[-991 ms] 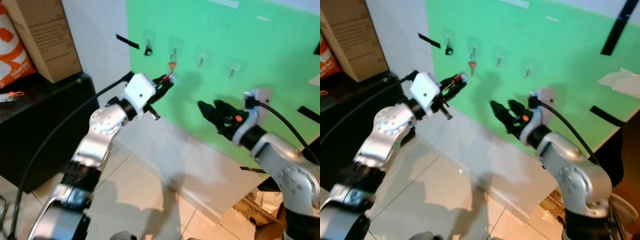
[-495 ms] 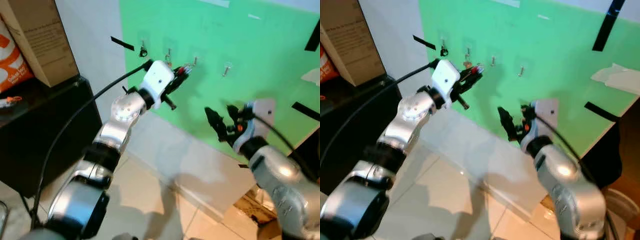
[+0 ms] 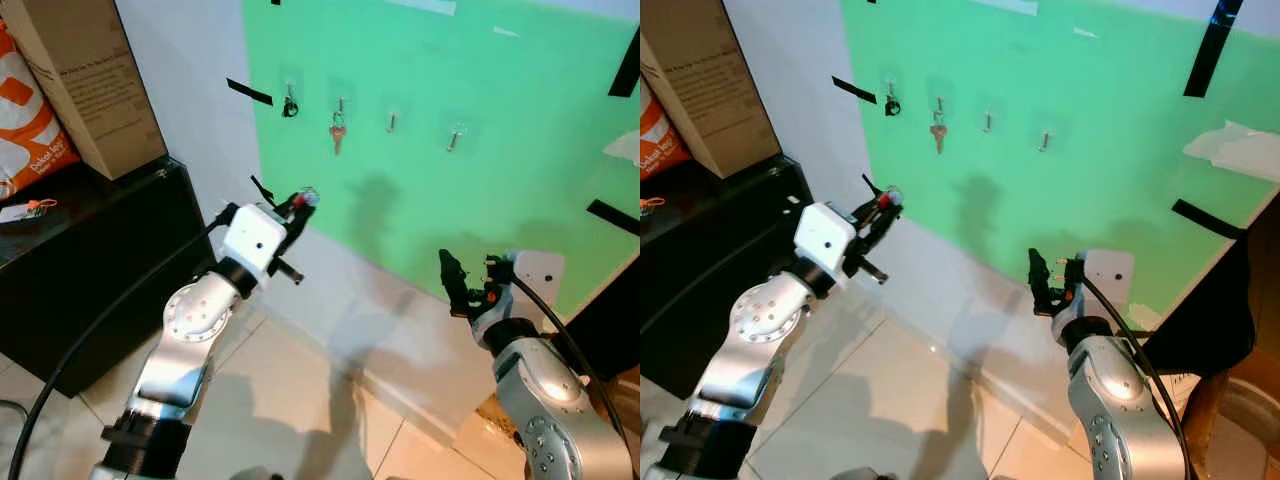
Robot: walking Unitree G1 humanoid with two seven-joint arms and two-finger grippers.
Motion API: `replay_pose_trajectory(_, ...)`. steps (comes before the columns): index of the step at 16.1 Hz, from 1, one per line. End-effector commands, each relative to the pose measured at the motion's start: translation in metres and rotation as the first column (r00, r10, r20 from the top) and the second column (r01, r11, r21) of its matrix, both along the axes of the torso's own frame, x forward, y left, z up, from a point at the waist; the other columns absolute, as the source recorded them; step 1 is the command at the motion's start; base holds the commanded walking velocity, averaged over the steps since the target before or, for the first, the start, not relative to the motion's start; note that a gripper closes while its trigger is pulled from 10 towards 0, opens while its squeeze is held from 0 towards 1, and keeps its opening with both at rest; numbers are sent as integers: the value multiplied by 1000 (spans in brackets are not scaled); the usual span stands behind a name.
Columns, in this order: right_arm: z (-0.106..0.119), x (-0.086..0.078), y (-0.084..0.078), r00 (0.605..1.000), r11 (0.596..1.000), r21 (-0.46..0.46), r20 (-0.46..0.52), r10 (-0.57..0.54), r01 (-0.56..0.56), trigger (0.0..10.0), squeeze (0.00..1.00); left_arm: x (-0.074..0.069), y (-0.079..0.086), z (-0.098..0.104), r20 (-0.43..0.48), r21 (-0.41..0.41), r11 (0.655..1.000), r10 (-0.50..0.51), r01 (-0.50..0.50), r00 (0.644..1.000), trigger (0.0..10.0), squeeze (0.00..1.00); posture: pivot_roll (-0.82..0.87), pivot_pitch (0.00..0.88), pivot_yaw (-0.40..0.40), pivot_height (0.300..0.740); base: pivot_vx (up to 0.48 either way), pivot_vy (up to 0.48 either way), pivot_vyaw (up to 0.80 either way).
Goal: Hang keys on a hook
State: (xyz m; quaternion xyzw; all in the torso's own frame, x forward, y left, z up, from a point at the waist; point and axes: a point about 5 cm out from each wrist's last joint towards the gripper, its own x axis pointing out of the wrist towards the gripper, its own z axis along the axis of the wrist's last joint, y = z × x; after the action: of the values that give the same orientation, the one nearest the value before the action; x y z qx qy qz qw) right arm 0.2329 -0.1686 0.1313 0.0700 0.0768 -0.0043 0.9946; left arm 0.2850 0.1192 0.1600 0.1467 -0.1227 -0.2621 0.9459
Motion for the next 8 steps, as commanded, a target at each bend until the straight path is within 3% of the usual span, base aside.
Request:
replay_pose_trajectory(1, -6, -2, -6, 999, 999, -10, -12, -30, 30, 10000, 0, 1, 5, 2, 8, 9, 999, 40, -40, 999, 10000, 0, -111, 0, 47, 740, 0, 472, -800)
replay_pose_trajectory(5, -11, -1, -7, 998, 998, 20, -8, -59, 59, 10000, 0, 1, 10, 6, -8, 16, 995, 98, -98, 995, 10000, 0, -95, 0, 38, 740, 0, 480, -800)
replay_pose_trajectory(7, -14, 1, -6, 998, 998, -16, -8, -60, 60, 10000, 0, 3, 13, 6, -16, 22, 993, 113, -113, 993, 10000, 0, -101, 0, 41, 740, 0, 480, -800)
replay_pose_trajectory(8, -13, 2, -8, 998, 996, -55, 2, -66, 66, 10000, 0, 3, 13, 6, -17, 24, 993, 118, -118, 993, 10000, 0, -102, 0, 40, 740, 0, 0, -800)
